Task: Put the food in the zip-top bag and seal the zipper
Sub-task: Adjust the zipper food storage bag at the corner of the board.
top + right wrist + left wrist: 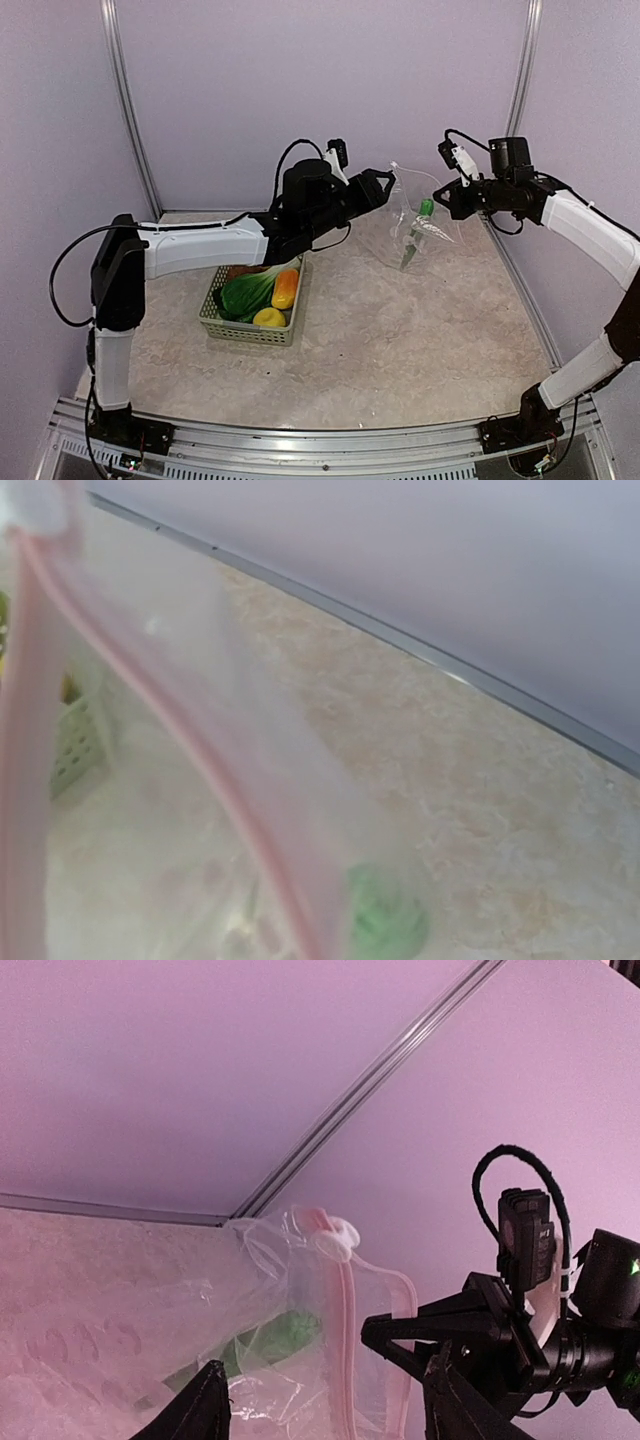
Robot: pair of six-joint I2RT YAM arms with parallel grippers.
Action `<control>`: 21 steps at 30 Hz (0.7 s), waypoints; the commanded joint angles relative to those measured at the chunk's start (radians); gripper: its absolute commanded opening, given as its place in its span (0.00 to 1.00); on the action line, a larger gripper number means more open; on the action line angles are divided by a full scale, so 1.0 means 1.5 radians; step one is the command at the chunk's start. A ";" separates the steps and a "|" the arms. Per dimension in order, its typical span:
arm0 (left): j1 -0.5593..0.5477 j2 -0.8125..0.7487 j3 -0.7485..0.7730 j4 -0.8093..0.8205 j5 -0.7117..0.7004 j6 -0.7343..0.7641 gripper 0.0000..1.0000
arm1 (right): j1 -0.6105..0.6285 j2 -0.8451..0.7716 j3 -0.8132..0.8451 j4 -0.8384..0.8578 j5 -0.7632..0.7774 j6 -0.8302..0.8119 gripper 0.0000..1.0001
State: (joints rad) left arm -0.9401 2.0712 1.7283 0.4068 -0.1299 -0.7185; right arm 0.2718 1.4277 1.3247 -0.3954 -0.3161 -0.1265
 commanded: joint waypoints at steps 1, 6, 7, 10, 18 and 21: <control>-0.023 0.027 0.002 -0.034 0.091 -0.025 0.62 | 0.022 0.019 0.009 0.018 0.037 -0.013 0.00; -0.038 0.046 0.059 -0.085 0.096 -0.016 0.65 | 0.041 0.024 0.012 0.026 0.078 -0.031 0.00; -0.037 0.052 0.080 -0.123 0.072 -0.036 0.64 | 0.045 0.024 0.012 0.027 0.081 -0.033 0.00; -0.025 0.081 0.142 -0.263 0.017 -0.147 0.58 | 0.057 0.021 0.009 0.027 0.087 -0.037 0.00; -0.001 0.156 0.216 -0.304 0.068 -0.185 0.45 | 0.077 0.026 -0.007 0.026 0.093 -0.049 0.00; 0.007 0.170 0.229 -0.298 0.082 -0.180 0.19 | 0.077 0.027 -0.008 0.025 0.101 -0.049 0.00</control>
State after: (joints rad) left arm -0.9352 2.2814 2.0342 0.0059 -0.0425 -0.9863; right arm 0.3779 1.4582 1.3247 -0.3683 -0.1886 -0.1909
